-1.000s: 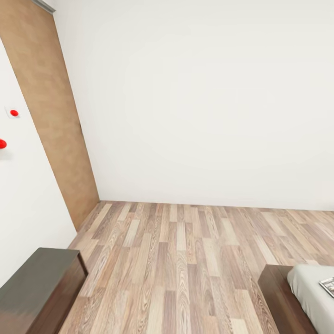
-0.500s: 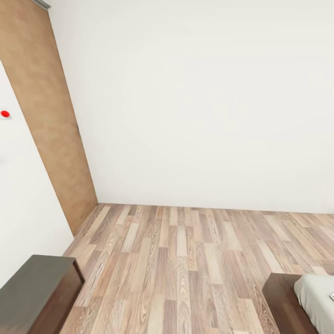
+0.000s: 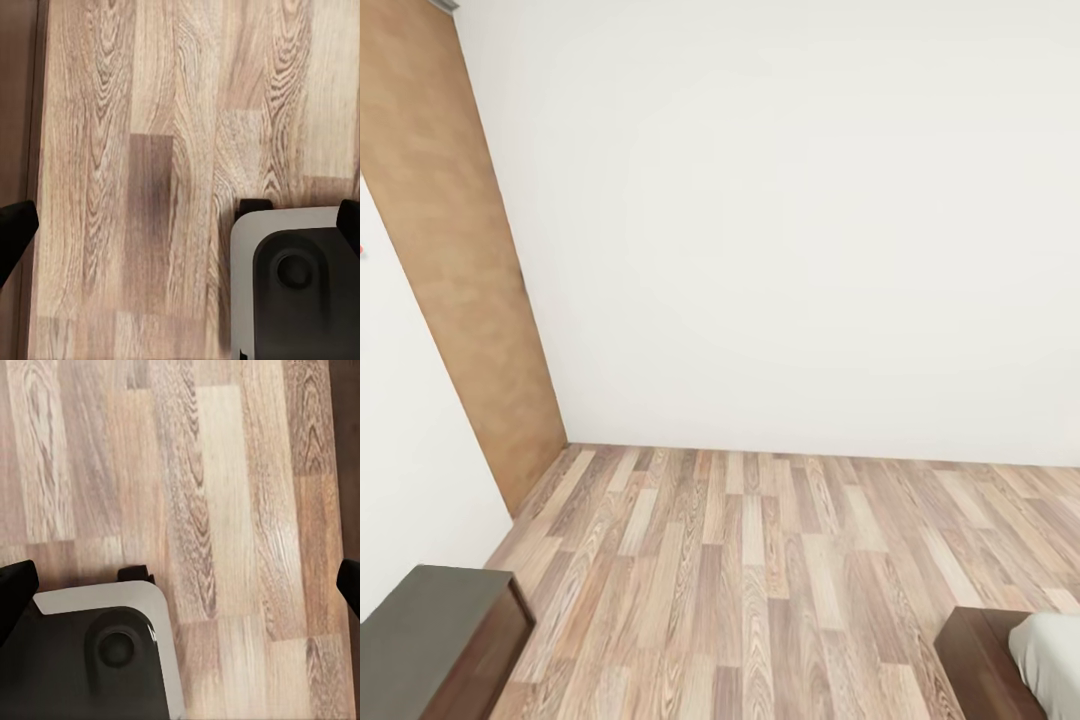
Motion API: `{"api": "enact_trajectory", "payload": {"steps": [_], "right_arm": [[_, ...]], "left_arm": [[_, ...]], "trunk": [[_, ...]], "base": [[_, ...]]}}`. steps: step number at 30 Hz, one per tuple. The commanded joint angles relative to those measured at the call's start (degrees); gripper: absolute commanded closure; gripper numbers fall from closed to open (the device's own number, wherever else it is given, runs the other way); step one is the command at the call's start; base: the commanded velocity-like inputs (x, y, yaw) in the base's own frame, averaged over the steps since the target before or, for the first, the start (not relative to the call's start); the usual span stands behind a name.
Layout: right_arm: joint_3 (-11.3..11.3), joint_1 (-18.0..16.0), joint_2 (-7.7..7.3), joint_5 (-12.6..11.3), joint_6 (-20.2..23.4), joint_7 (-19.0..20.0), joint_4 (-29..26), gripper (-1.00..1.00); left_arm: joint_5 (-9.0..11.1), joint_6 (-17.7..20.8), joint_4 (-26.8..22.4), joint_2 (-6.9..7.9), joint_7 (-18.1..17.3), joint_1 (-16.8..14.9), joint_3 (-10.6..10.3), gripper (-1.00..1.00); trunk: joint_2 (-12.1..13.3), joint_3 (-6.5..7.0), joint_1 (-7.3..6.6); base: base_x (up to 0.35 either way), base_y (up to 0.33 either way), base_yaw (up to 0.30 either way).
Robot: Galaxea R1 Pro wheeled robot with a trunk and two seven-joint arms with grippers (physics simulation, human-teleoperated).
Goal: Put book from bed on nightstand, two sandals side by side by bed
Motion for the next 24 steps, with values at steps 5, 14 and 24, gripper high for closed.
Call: {"api": "enact_trajectory", "payload": {"steps": [5, 14, 24], "right_arm": [[-0.26, -0.1, -0.01, 0.01, -0.37, 0.04, 0.2, -1.0], [-0.26, -0.09, -0.01, 0.01, -0.37, 0.04, 0.2, -1.0], [-0.26, -0.08, -0.01, 0.01, -0.37, 0.04, 0.2, -1.0]], "left_arm": [[0.62, -0.1, 0.02, 0.01, -0.39, -0.03, -0.25, -1.0], [0.61, -0.1, 0.06, 0.06, -0.39, -0.03, -0.25, -1.0], [0.61, -0.1, 0.03, 0.02, -0.39, -0.03, -0.25, -1.0]], "trunk": [[-0.06, -0.08, 0.03], [-0.06, -0.08, 0.03], [-0.06, -0.08, 0.03]], "base": [[0.155, 0.0, 0.0], [0.15, 0.0, 0.0], [0.148, 0.0, 0.0]]}}
